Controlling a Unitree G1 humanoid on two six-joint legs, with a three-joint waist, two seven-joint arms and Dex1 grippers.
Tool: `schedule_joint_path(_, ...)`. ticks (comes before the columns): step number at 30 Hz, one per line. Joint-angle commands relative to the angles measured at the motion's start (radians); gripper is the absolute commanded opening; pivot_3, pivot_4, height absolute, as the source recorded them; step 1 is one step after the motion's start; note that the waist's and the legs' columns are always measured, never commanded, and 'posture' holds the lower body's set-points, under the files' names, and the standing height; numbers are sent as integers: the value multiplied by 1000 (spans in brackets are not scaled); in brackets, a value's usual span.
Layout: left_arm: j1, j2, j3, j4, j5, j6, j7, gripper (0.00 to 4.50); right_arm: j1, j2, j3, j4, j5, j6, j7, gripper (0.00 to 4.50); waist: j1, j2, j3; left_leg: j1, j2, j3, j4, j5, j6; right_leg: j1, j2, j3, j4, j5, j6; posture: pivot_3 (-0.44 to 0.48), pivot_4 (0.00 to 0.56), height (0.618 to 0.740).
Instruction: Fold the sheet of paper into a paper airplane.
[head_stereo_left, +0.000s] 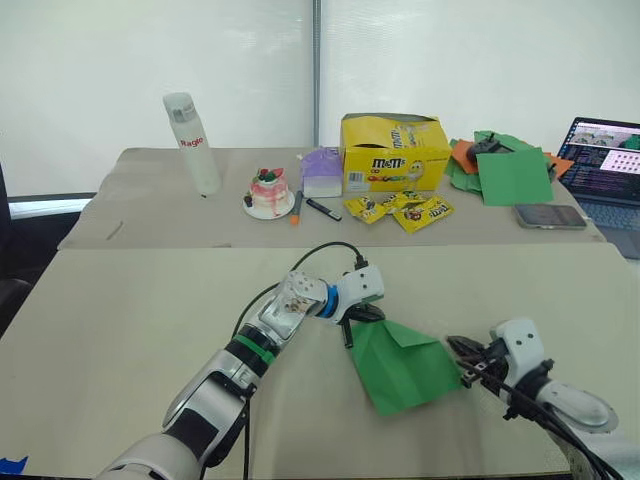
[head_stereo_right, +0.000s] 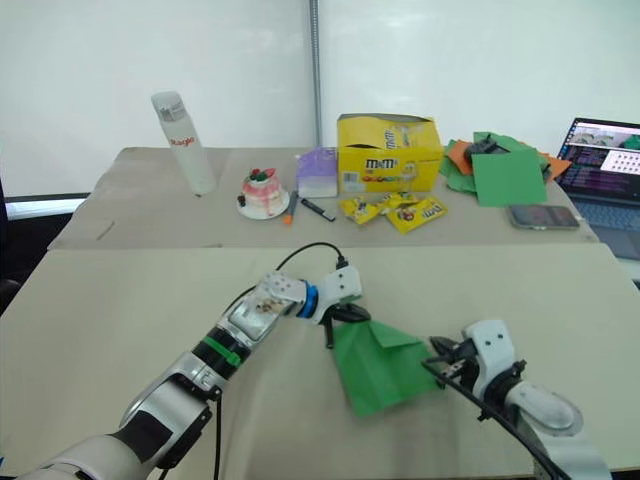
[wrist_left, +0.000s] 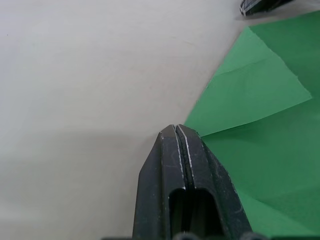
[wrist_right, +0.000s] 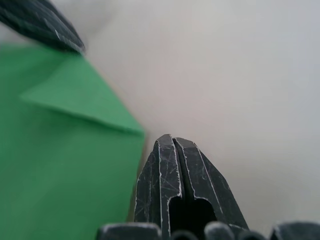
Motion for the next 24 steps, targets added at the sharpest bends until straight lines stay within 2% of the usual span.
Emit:
schedule_joint_path(1, 25, 8, -30, 38, 30, 19, 3, 0, -59, -13, 60, -64, -9, 12, 4, 14, 1, 0, 0, 0, 0, 0, 0, 0, 0, 0, 0, 0, 0, 0, 0, 0, 150, 740)
schedule_joint_path(6, 31, 20, -13, 16, 19, 19, 1, 0, -107, -21, 170, -36, -72, 23, -4, 14, 1, 1, -1, -1, 0, 0, -1, 0, 0, -1, 0, 0, 0, 0, 0, 0, 150, 740)
schedule_joint_path(11, 45, 26, 34, -43, -23, 30, -10, 0, -98, -36, 227, 10, -115, 35, 2, 14, -1, 2, -1, -3, 0, 0, -1, 0, 0, -5, 0, 0, 1, 0, 0, 0, 150, 740)
schedule_joint_path(15, 53, 26, 125, -115, -111, 104, -3, 0, -92, -47, 238, 36, -137, 30, 3, 14, -1, 2, -1, -4, 0, 0, -1, 0, 0, -6, 0, 0, 1, 0, 0, 0, 150, 740)
schedule_joint_path(16, 58, 39, 203, -163, -185, 200, -4, 0, -100, -45, 239, 39, -134, 31, 6, 14, -2, 2, -1, -4, 0, 0, -1, 0, 0, -6, 1, 0, 1, 0, 0, 0, 150, 740)
schedule_joint_path(17, 62, 50, 259, -200, -239, 273, -4, 552, -105, -44, 240, 41, -132, 32, 9, 0, -3, 2, -1, -4, 0, 0, -1, 0, 0, -6, 0, 0, 1, 0, 0, 0, 150, 740)
schedule_joint_path(19, 74, 83, 359, -262, -336, 414, 4, 1172, -118, -40, 243, 41, -122, 38, 16, 0, -6, 2, -1, -5, 1, 0, -1, 0, 0, -8, 1, 0, 2, 0, 0, 0, 150, 740)
schedule_joint_path(24, 167, 195, 403, -423, -459, 635, -10, 2799, -150, -31, 249, 38, -108, 58, 28, 0, -13, 3, -1, -4, 1, 0, -3, 0, 0, -8, 1, 0, 2, 0, 0, 0, 150, 740)
